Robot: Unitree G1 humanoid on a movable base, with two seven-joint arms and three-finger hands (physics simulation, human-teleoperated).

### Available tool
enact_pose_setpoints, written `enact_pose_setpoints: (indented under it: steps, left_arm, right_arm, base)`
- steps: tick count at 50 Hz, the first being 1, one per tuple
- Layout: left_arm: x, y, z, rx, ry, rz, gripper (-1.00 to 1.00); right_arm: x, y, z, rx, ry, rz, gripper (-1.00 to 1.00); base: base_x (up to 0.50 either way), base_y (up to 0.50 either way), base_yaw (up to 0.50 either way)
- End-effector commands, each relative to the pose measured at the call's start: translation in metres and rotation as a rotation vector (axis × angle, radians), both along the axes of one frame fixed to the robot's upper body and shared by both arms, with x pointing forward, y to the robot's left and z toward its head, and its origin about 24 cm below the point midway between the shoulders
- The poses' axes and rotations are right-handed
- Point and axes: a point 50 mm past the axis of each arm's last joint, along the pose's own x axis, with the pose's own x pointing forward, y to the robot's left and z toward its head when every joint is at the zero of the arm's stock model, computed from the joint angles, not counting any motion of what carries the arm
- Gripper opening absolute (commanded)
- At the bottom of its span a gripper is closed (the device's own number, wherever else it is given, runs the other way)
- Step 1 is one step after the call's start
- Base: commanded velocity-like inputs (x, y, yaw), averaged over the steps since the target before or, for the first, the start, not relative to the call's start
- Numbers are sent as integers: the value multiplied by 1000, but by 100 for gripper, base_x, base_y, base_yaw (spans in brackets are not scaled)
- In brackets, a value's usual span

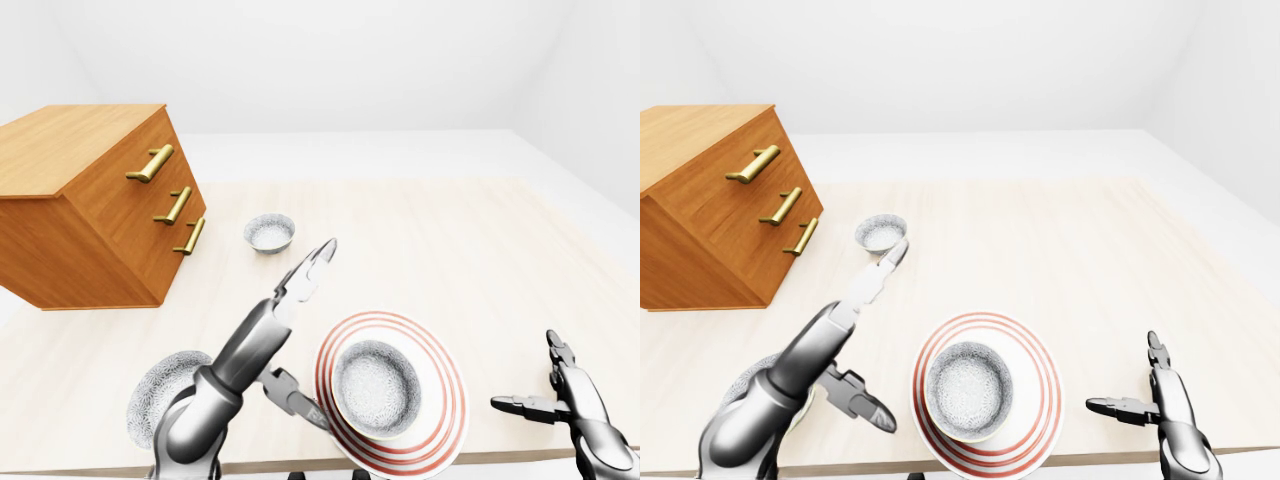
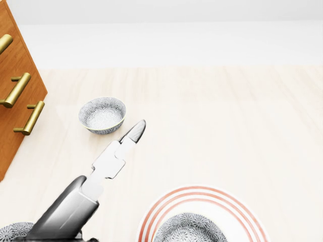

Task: Put the bowl in the middle on the plate.

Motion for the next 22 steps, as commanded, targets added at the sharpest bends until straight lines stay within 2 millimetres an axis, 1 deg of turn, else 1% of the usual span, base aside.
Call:
enact_pose_setpoints:
  steps: [1,4,6,8,10,12,13,15,16,17,20,21,22]
  left_arm:
    - [10,49,47,-129,-173,117,100]
    - [15,60,53,-157,-204,162,100]
    - [15,62,55,-155,-214,171,100]
    - [17,68,56,-182,-225,209,100]
    - [16,73,63,-235,-258,216,100]
    - [15,82,73,-337,-312,230,100]
    - [20,89,72,-402,-303,241,100]
    - [30,97,65,-426,-256,280,100]
    - [31,108,72,-539,-285,285,100]
    - [33,113,72,-583,-281,289,100]
    - [44,132,66,-728,-241,370,100]
    - [51,145,59,-840,-204,424,100]
    - [59,150,47,-873,-144,466,100]
  right_arm:
    - [-19,3,-33,79,140,-33,100]
    - [-19,3,-33,77,139,-32,100]
    - [-19,3,-33,76,139,-32,100]
    - [-19,4,-31,75,134,-30,100]
    - [-19,4,-29,73,123,-25,100]
    - [-19,4,-29,73,124,-25,100]
    - [-19,4,-30,75,127,-27,100]
    - [-19,3,-32,78,134,-31,100]
    - [-20,3,-31,77,134,-31,100]
    - [-19,3,-31,76,133,-30,100]
    - [-19,3,-32,77,138,-33,100]
    - [-20,3,-33,78,140,-34,100]
    - [-20,3,-33,78,141,-34,100]
  base:
    - [0,-1,0]
    - [0,0,0]
    - [0,0,0]
    - [0,0,0]
    - [0,0,0]
    - [0,0,0]
    - [0,0,0]
    - [1,0,0]
    - [0,-1,0]
    - [0,0,0]
    - [0,0,0]
    - [0,0,1]
    - [0,0,0]
